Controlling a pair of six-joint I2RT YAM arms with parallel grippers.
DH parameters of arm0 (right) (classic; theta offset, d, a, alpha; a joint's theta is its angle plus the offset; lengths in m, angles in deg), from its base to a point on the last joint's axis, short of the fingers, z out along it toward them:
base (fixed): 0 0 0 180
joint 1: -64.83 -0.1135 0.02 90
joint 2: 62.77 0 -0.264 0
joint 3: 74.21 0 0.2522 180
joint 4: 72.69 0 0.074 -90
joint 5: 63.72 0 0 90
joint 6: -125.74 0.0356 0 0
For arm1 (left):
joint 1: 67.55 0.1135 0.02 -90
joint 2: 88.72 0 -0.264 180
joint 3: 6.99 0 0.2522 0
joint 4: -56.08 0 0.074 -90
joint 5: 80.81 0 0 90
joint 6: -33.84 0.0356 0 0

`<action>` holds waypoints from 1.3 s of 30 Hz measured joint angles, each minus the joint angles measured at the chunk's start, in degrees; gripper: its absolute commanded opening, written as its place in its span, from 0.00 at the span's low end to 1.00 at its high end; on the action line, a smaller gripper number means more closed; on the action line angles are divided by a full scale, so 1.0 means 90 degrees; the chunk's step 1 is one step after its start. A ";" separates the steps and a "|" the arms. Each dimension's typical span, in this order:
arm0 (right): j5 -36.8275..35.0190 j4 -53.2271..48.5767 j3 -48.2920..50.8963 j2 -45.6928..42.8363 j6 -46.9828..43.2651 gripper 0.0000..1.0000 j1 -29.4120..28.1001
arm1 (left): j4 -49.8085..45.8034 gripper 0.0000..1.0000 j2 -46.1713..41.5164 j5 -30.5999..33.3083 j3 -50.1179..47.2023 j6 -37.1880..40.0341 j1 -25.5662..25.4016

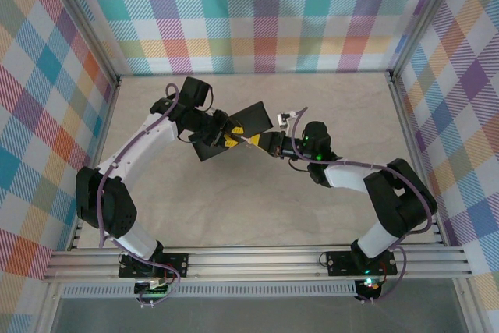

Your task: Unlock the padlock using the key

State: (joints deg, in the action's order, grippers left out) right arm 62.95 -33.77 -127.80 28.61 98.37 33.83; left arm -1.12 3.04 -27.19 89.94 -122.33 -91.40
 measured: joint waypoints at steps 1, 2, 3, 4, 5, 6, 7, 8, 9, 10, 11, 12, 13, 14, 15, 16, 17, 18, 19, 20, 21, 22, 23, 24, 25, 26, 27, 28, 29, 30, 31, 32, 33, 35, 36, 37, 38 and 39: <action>0.0002 0.0002 -0.0010 0.0005 0.0002 0.00 0.0000 | 0.0000 0.02 0.0000 0.0005 0.0005 0.0012 0.0000; 0.0005 -0.0002 -0.0022 0.0005 0.0002 0.00 0.0000 | -0.0007 0.02 0.0000 0.0010 0.0015 0.0029 0.0000; 0.0024 -0.0012 -0.0053 0.0007 0.0000 0.00 -0.0007 | -0.0010 0.02 0.0000 0.0010 0.0027 0.0053 0.0000; 0.0027 -0.0029 -0.0085 0.0007 -0.0005 0.00 -0.0010 | -0.0012 0.02 0.0000 -0.0005 0.0032 0.0075 0.0000; 0.0024 -0.0073 -0.0114 0.0007 -0.0007 0.00 -0.0015 | -0.0017 0.02 0.0000 0.0005 0.0039 0.0092 0.0000; 0.0024 -0.0112 -0.0129 0.0007 -0.0012 0.00 -0.0015 | -0.0019 0.02 0.0000 0.0005 0.0044 0.0124 0.0002; 0.0022 -0.0151 -0.0138 0.0007 -0.0022 0.00 -0.0015 | -0.0022 0.02 0.0002 0.0019 0.0049 0.0146 0.0002; 0.0019 -0.0175 -0.0146 0.0007 -0.0036 0.00 -0.0017 | -0.0032 0.02 0.0002 0.0024 0.0049 0.0155 0.0002; 0.0019 -0.0216 -0.0165 0.0007 -0.0053 0.00 -0.0024 | -0.0044 0.02 0.0002 0.0032 0.0049 0.0168 0.0000; 0.0022 -0.0296 -0.0202 0.0007 -0.0068 0.00 -0.0032 | -0.0051 0.02 0.0002 0.0053 0.0049 0.0168 0.0000; 0.0019 -0.0376 -0.0238 0.0007 -0.0092 0.00 -0.0039 | -0.0061 0.02 0.0002 0.0075 0.0049 0.0168 0.0000; 0.0015 -0.0476 -0.0284 0.0010 -0.0131 0.00 -0.0056 | -0.0078 0.02 0.0002 0.0107 0.0049 0.0168 0.0000; 0.0000 -0.0576 -0.0335 0.0012 -0.0163 0.00 -0.0075 | -0.0090 0.02 0.0002 0.0136 0.0051 0.0168 0.0002; -0.0012 -0.0646 -0.0379 0.0022 -0.0185 0.00 -0.0090 | -0.0092 0.01 0.0002 0.0160 0.0053 0.0168 0.0005; -0.0027 -0.0729 -0.0447 0.0053 -0.0209 0.00 -0.0102 | -0.0114 0.01 0.0000 0.0209 0.0066 0.0168 0.0007; -0.0027 -0.0797 -0.0515 0.0102 -0.0223 0.00 -0.0114 | -0.0131 0.01 0.0002 0.0270 0.0078 0.0168 0.0012; -0.0029 -0.0823 -0.0563 0.0146 -0.0226 0.00 -0.0124 | -0.0143 0.01 0.0002 0.0318 0.0085 0.0168 0.0015; -0.0046 -0.0845 -0.0614 0.0204 -0.0223 0.00 -0.0138 | -0.0158 0.01 0.0002 0.0374 0.0097 0.0168 0.0019; -0.0058 -0.0855 -0.0653 0.0262 -0.0223 0.00 -0.0146 | -0.0163 0.01 0.0002 0.0430 0.0102 0.0168 0.0019; -0.0066 -0.0860 -0.0678 0.0301 -0.0223 0.00 -0.0151 | -0.0172 0.01 0.0002 0.0486 0.0107 0.0168 0.0019; -0.0078 -0.0860 -0.0697 0.0338 -0.0219 0.00 -0.0160 | -0.0177 0.01 0.0002 0.0512 0.0107 0.0168 0.0019; -0.0085 -0.0860 -0.0707 0.0359 -0.0216 0.00 -0.0168 | -0.0182 0.01 0.0002 0.0532 0.0109 0.0168 0.0019; -0.0100 -0.0852 -0.0712 0.0376 -0.0209 0.00 -0.0175 | -0.0182 0.01 0.0002 0.0551 0.0109 0.0168 0.0019; -0.0112 -0.0826 -0.0714 0.0396 -0.0197 0.00 -0.0180 | -0.0187 0.01 0.0002 0.0561 0.0109 0.0170 0.0019; -0.0119 -0.0777 -0.0714 0.0418 -0.0197 0.00 -0.0185 | -0.0192 0.01 0.0002 0.0580 0.0109 0.0170 0.0022; -0.0117 -0.0712 -0.0714 0.0447 -0.0197 0.00 -0.0187 | -0.0197 0.01 0.0002 0.0600 0.0109 0.0172 0.0027; -0.0109 -0.0602 -0.0714 0.0495 -0.0199 0.00 -0.0189 | -0.0199 0.01 0.0000 0.0610 0.0109 0.0172 0.0032; -0.0078 -0.0474 -0.0714 0.0554 -0.0199 0.00 -0.0189 | -0.0197 0.01 0.0002 0.0610 0.0109 0.0172 0.0044; -0.0044 -0.0340 -0.0714 0.0607 -0.0206 0.00 -0.0194 | -0.0185 0.01 0.0000 0.0607 0.0109 0.0172 0.0044; -0.0005 -0.0160 -0.0712 0.0678 -0.0231 0.00 -0.0209 | -0.0175 0.01 0.0002 0.0597 0.0109 0.0177 0.0041; -0.0002 -0.0032 -0.0707 0.0724 -0.0262 0.00 -0.0219 | -0.0192 0.00 0.0000 0.0602 0.0114 0.0199 0.0041; -0.0005 0.0085 -0.0704 0.0770 -0.0304 0.00 -0.0226 | -0.0202 0.00 0.0002 0.0595 0.0124 0.0228 0.0044; -0.0007 0.0253 -0.0704 0.0826 -0.0347 0.00 -0.0245 | -0.0214 0.00 0.0010 0.0561 0.0146 0.0287 0.0041; -0.0002 0.0520 -0.0704 0.0923 -0.0386 0.00 -0.0274 | -0.0284 0.00 0.0024 0.0493 0.0168 0.0338 0.0034; 0.0017 0.0631 -0.0704 0.0981 -0.0384 0.00 -0.0279 | -0.0304 0.00 0.0024 0.0505 0.0168 0.0345 0.0036; 0.0039 0.0760 -0.0704 0.1049 -0.0364 0.00 -0.0282 | -0.0311 0.00 0.0032 0.0517 0.0170 0.0364 0.0039; 0.0051 0.0901 -0.0704 0.1122 -0.0335 0.00 -0.0279 | -0.0318 0.00 0.0036 0.0532 0.0170 0.0381 0.0039; 0.0058 0.1103 -0.0704 0.1234 -0.0248 0.00 -0.0279 | -0.0318 0.00 0.0041 0.0568 0.0168 0.0391 0.0041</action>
State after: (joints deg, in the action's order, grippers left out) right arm 63.47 -23.84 -134.14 39.71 96.14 31.32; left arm -3.98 3.42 -22.07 91.45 -118.81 -91.03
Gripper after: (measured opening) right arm 0.045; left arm 0.271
